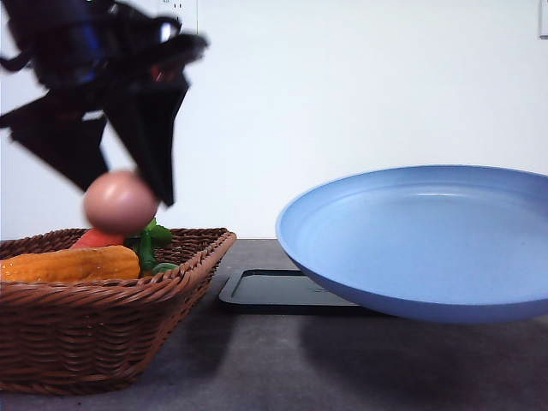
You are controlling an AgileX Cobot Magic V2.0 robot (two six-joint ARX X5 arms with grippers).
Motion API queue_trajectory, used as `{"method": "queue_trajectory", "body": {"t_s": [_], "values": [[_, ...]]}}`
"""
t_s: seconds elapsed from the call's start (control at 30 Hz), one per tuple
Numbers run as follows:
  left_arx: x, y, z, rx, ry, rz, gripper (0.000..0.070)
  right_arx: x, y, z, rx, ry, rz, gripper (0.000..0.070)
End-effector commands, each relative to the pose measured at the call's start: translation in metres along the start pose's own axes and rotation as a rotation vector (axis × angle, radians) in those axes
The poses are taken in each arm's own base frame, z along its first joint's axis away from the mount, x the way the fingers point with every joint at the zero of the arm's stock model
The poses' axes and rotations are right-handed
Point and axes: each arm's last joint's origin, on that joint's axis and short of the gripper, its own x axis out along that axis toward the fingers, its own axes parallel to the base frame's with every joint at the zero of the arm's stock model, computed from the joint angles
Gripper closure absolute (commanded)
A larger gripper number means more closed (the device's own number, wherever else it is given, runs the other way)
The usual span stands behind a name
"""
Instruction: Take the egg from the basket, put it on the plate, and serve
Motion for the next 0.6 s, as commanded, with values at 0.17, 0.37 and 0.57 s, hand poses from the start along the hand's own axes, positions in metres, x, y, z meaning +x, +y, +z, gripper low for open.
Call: {"method": "queue_trajectory", "body": {"t_s": [0.17, 0.37, 0.57], "values": [[-0.03, -0.018, 0.03, 0.069, -0.15, -0.102, 0.0528, 0.001, 0.001, 0.002, 0.003, -0.006, 0.011, 0.07], [-0.031, -0.05, 0.036, 0.199, -0.259, -0.251, 0.0528, 0.001, 0.002, 0.002, 0.018, 0.003, 0.057, 0.07], [-0.012, -0.092, 0.03, 0.416, -0.288, -0.323, 0.0528, 0.001, 0.004, 0.001, 0.021, 0.017, 0.119, 0.07]]}}
